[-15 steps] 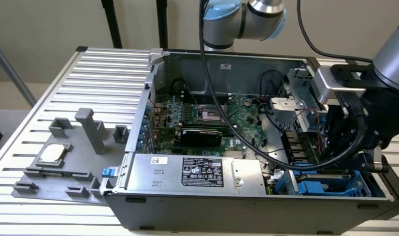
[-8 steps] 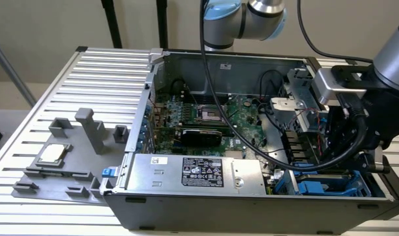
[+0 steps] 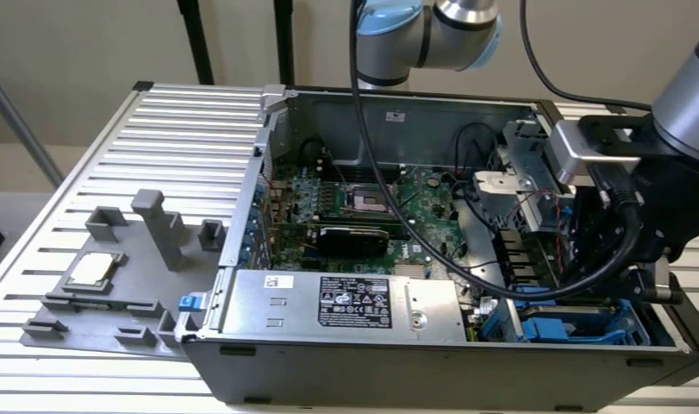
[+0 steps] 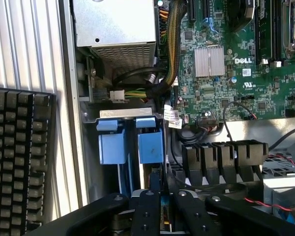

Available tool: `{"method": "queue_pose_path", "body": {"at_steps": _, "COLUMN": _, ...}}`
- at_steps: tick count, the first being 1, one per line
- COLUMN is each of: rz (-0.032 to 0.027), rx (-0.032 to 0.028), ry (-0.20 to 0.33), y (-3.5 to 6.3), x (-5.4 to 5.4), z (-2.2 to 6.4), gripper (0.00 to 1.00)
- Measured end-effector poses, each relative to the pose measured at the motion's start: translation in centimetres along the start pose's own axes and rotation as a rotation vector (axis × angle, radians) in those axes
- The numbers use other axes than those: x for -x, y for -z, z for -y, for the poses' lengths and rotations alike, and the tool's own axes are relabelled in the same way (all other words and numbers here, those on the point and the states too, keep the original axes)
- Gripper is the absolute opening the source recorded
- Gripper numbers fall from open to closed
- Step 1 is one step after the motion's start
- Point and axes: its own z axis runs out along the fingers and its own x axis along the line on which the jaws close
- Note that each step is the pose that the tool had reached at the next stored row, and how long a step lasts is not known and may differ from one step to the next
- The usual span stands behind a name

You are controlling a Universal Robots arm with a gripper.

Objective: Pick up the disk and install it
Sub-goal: 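Insert the second disk wire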

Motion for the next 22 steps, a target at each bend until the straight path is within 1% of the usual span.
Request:
{"method": "queue_pose_path", "body": {"at_steps": 3, "rz": 0.0013, "rx": 0.0002, "ry": 0.0, "y": -0.06, "x": -0.01, "z": -0.21, "gripper": 0.16}}
{"method": "queue_pose_path", "body": {"at_steps": 6, "rz": 0.0, "rx": 0.0002, "ry": 0.0, "y": 0.01, "x": -0.03, "z": -0.31, "gripper": 0.16}}
{"method": "queue_pose_path", "body": {"at_steps": 8, "rz": 0.0005, "rx": 0.0002, "ry": 0.0, "y": 0.02, "x": -0.03, "z": -0.32, "gripper": 0.16}}
{"method": "queue_pose_path", "body": {"at_steps": 17, "rz": 0.0026, "rx": 0.0004, "ry": 0.0, "y": -0.21, "x": -0.04, "z": -0.08, "gripper": 0.16}}
{"method": "queue_pose_path", "body": {"at_steps": 22, "rz": 0.0023, "rx": 0.0004, "ry": 0.0, "y": -0.36, "x": -0.04, "z": -0.07, "gripper": 0.16}}
